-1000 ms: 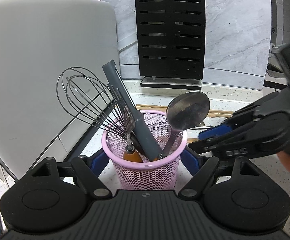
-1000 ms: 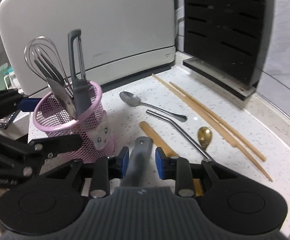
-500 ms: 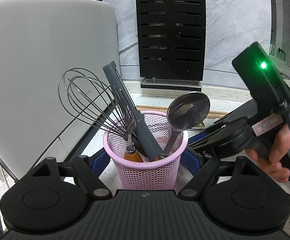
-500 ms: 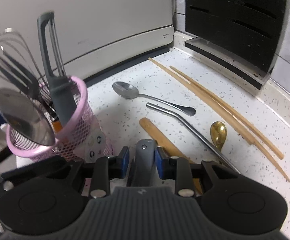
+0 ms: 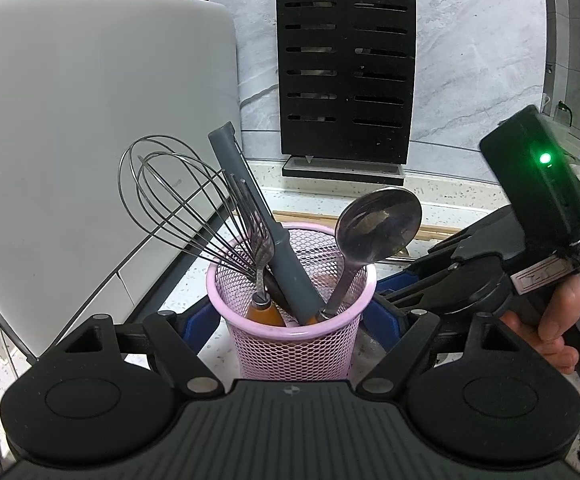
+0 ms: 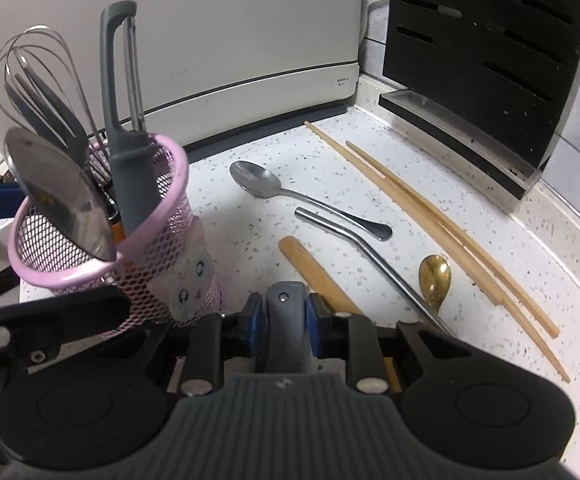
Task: Organize utensils
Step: 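Close the right tool on the grey spatula handle and lift it, then lower the grey spatula into the pink cup with the right tool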
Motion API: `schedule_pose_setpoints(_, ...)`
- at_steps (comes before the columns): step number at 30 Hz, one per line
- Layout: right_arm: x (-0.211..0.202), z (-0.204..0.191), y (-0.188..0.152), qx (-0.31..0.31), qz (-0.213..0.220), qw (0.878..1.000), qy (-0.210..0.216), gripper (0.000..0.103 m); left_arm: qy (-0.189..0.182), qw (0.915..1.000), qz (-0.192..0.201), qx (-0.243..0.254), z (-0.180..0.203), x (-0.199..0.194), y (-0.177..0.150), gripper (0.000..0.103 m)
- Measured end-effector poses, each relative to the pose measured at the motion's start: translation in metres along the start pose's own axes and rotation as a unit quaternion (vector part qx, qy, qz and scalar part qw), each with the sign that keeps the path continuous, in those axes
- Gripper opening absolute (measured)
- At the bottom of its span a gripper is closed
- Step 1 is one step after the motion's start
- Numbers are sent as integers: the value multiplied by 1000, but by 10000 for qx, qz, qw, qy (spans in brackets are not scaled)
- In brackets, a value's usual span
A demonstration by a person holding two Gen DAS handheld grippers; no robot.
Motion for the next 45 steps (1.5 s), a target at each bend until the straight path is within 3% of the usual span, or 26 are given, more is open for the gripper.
schedule_pose_setpoints(9,-27,11,1,451,292,9985,116,21,-3,10000,3,1,-1,0,0,95)
schedule_pose_setpoints(21,-87,26,5,832,1157,9894,275,20,39,10000,-4,60,1,2,-1,94)
schedule_pose_setpoints(35,-147,25,29,943,2564,9600,608,21,43,10000,-18,72,1,5,-1,94)
schedule_pose_setpoints(45,-150,4,39,696,2803,9528,934,21,48,10000,-17,75,1,6,0,94)
Point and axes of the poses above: each gripper's, at about its wrist camera, not at the fingertips, and x roughly the way its jaws point, z to its right, y to its top, the point moved 3 cm from there along x, roughly the way its jaws point, and after that the axes turned 5 degrees about z, right-handed, at the moved point
